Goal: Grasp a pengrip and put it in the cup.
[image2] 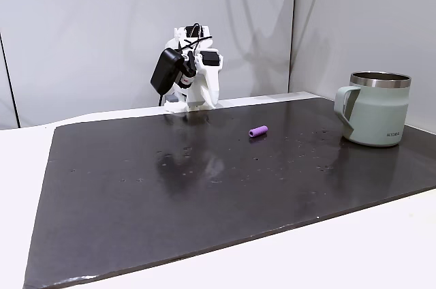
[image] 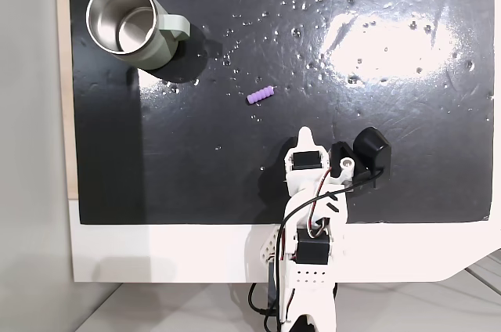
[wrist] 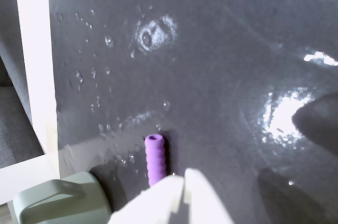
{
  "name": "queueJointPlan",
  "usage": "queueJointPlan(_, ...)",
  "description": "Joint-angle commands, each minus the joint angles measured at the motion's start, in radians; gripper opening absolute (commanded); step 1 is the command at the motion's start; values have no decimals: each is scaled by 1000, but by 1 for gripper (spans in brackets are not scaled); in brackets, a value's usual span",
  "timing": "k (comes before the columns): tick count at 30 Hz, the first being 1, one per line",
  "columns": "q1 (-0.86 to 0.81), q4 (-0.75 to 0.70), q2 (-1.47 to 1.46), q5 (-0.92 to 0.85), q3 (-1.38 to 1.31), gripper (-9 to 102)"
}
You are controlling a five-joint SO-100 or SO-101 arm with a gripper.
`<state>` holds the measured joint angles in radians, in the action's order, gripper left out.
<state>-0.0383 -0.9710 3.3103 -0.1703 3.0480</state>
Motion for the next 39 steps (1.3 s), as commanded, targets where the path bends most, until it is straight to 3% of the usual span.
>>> queueJointPlan(1, 20, 38, 8, -12, -3, 0)
queueJointPlan(19, 15, 43, -15, -18, -71, 0)
queueJointPlan(32, 120, 49, -704, 25, -568, 2)
queueJointPlan(39, 161, 32, -1009, 81, -767, 13)
